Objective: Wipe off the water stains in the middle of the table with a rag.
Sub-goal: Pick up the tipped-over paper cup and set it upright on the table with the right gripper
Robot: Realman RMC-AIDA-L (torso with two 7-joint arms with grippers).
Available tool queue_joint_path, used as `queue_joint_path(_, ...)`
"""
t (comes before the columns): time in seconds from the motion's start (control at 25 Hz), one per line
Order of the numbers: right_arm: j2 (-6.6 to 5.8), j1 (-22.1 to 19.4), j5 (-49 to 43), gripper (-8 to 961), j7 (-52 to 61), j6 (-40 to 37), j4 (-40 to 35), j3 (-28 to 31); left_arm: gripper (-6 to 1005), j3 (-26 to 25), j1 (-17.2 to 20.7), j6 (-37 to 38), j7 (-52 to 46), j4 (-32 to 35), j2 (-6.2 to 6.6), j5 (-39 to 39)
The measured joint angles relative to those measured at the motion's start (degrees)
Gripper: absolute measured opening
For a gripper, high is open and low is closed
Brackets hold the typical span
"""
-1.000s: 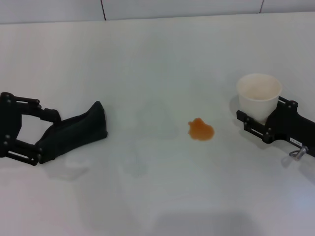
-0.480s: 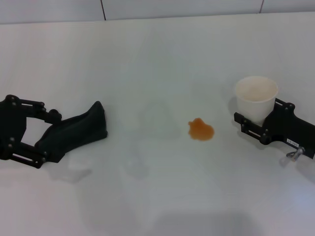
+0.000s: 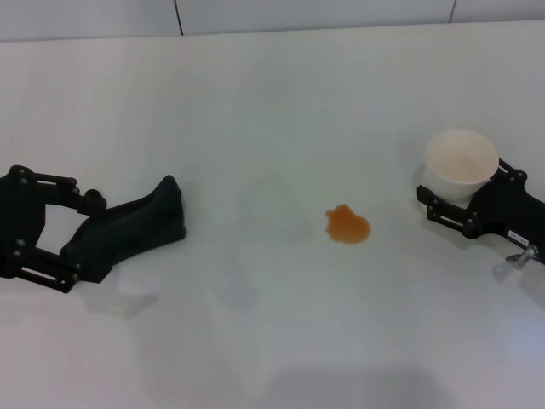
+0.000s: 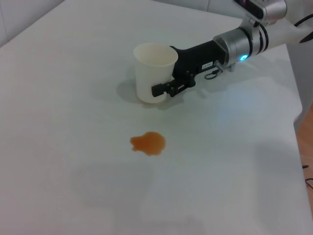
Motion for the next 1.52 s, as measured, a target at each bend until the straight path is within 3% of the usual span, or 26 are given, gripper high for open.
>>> queue_joint_path(0.56, -0.42, 0.0, -0.8, 857, 3.5, 1.5, 0.0, -1.1, 875, 0.0, 0.0, 0.1, 0.4, 0.0, 0.43, 0.1)
queue_joint_path(0.88, -1.05, -0.2, -0.9, 856, 9.1, 1.4, -2.1, -5.5, 874, 0.0, 0.3, 0.0, 0.6, -0.2, 0.81, 0.1)
queue_joint_path(1.12, -1.69, -1.4, -1.2, 855, 12.0, 2.3, -4.9, -7.5, 874, 0.0, 0.3, 0.0, 0.6, -0.2, 0.9, 0.1)
queue_joint_path(1.32, -2.55, -2.5, -6.8, 854, 18.8, 4.8, -9.7, -8.4, 874, 0.0, 0.3, 0.0, 0.6, -0.2, 0.89, 0.1)
queue_joint_path(1.52, -2.64, -3.8, -9.7, 853, 21.6, 5.7, -13.1, -8.3, 874, 0.0, 0.2, -0.1, 0.8, -0.2, 0.88, 0.4)
